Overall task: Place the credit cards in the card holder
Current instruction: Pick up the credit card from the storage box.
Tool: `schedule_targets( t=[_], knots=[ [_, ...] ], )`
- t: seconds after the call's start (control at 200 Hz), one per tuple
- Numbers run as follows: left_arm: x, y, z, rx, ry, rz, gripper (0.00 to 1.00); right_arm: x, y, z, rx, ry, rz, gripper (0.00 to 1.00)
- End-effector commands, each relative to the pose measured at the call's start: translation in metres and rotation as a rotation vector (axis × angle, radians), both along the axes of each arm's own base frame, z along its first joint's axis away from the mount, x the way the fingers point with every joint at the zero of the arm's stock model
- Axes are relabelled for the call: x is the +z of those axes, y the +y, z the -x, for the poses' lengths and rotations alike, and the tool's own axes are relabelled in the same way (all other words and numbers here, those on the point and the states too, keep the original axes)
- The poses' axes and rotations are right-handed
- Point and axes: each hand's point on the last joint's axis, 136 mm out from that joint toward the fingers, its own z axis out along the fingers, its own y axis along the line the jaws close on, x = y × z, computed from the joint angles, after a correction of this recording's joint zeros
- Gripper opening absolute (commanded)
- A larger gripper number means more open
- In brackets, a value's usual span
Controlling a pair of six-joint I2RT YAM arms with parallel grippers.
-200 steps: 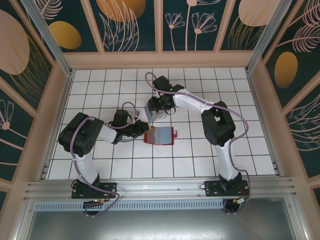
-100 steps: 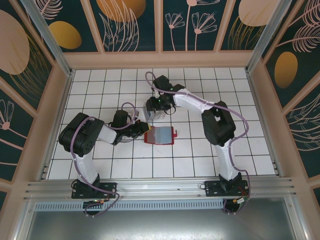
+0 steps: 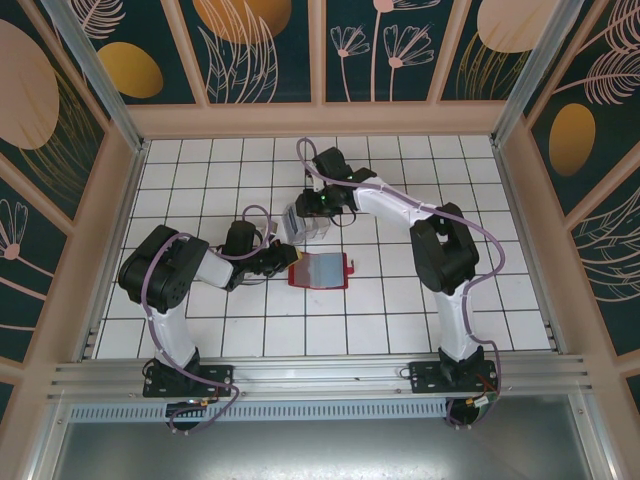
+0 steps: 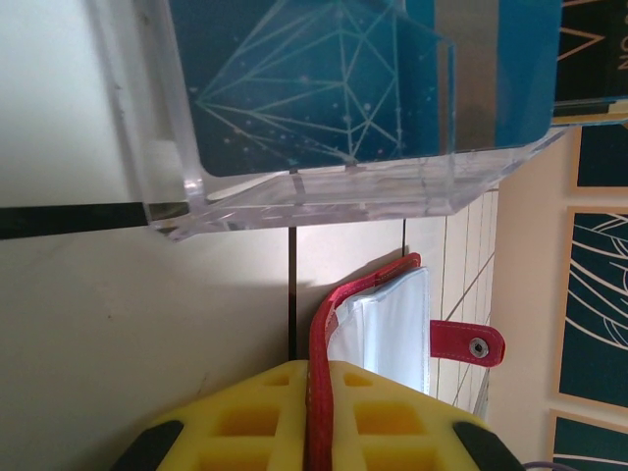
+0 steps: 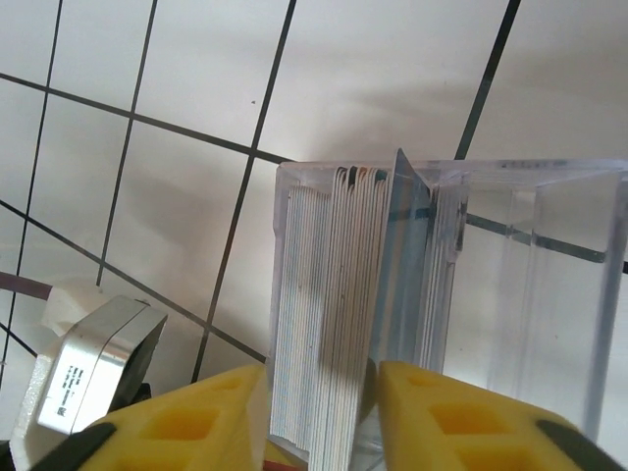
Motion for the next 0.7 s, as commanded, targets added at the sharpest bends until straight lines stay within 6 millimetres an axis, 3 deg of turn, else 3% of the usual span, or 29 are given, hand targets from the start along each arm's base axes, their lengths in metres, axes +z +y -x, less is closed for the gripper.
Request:
schedule_targets(
  t=[0.0,0.36,0.5,0.661,0.696],
  knots=[
    [-0.025,0.008,0.010,0.024,0.069,-0.058,0.12,0.020,0.003,0.002,0.018,-0.029,-0.047,0.33],
    [-0.026,0.007,0.011,0.019,0.078,-0.055,0.12,0.020,-0.007,-0.001,-0.009,-0.057,0.000,0.09],
    [-0.027,0.007,0.011,0.016,0.081,-0.057,0.12,0.025,-0.016,-0.002,-0.033,-0.091,0.024,0.06],
    [-0.023,0.010,0.009,0.016,0.051,-0.092,0.13,0.037,-0.031,0.003,-0.063,-0.142,0.044,0.00],
    [-0.023,0.011,0.009,0.010,0.044,-0.107,0.15,0.048,-0.035,0.005,-0.071,-0.177,0.033,0.00]
  ],
)
